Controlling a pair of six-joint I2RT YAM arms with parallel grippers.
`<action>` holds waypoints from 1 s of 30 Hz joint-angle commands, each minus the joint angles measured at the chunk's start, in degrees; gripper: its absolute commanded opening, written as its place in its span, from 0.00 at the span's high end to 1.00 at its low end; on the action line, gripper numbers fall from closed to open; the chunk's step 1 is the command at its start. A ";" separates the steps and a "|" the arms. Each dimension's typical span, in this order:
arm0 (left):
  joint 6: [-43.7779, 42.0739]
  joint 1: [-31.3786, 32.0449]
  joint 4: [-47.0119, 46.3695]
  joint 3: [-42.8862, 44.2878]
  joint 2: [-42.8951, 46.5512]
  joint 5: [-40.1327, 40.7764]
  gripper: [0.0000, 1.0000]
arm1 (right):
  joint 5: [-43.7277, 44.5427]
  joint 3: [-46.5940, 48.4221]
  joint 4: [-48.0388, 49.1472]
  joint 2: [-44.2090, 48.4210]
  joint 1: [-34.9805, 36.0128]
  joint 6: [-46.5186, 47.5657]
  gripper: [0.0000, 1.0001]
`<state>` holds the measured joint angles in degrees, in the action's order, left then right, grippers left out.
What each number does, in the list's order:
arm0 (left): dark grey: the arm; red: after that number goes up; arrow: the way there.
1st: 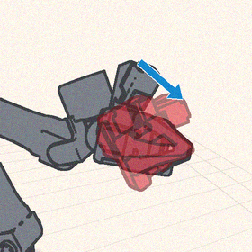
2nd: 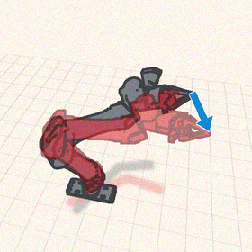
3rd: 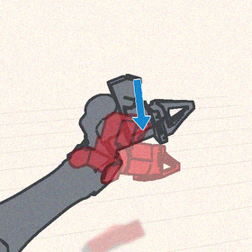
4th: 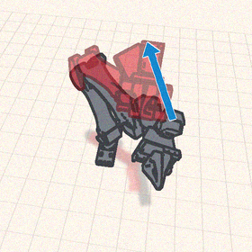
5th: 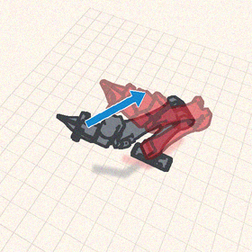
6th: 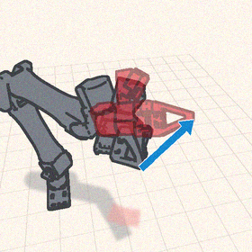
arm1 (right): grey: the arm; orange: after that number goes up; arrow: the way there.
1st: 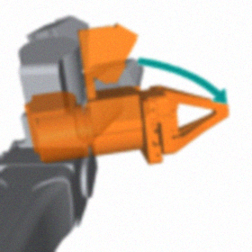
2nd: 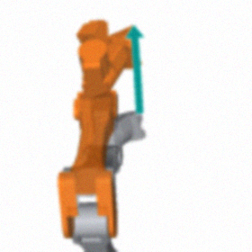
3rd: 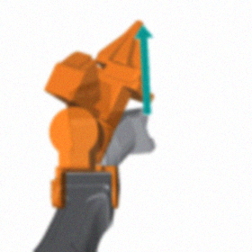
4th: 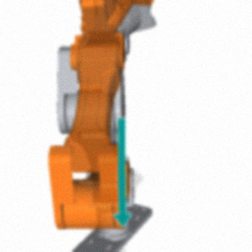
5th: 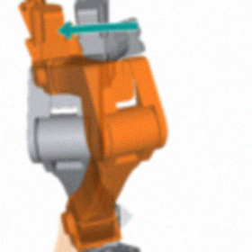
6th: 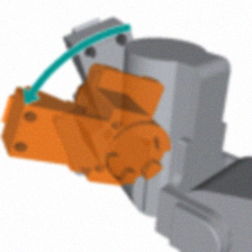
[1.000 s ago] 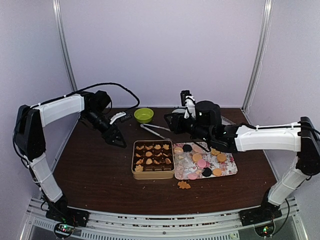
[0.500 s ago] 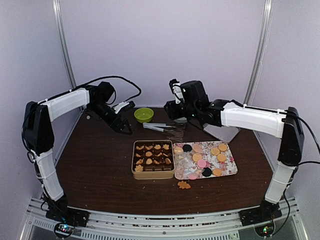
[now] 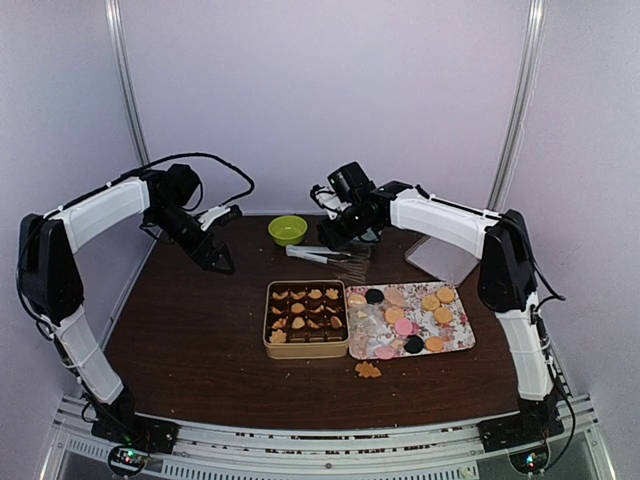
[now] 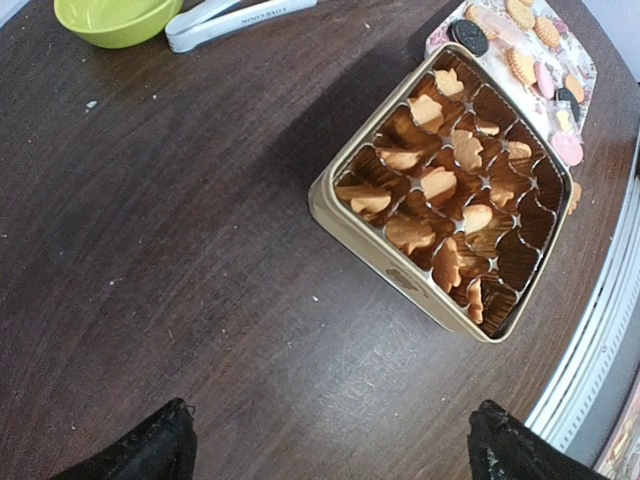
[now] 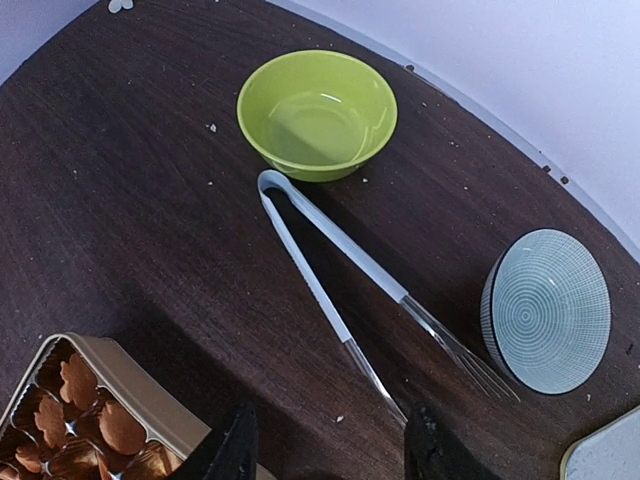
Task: Pack the cookies
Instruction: Pick up the clamp from the center of the board.
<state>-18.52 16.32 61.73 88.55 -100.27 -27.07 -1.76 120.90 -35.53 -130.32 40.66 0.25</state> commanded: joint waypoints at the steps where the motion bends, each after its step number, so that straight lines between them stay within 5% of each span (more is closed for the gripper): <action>1: -0.92 -1.17 1.28 0.13 2.33 1.52 0.02 | -2.40 3.17 -1.01 -0.17 -1.46 0.54 0.49; 30: -2.73 -4.01 2.24 -4.90 7.47 0.44 0.02 | -8.30 9.97 -4.94 -12.86 -4.01 1.58 0.66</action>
<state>-19.97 12.69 64.01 83.88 -94.80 -26.15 -9.82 129.10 -39.27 -141.78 37.08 1.34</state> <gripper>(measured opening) 0.977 0.354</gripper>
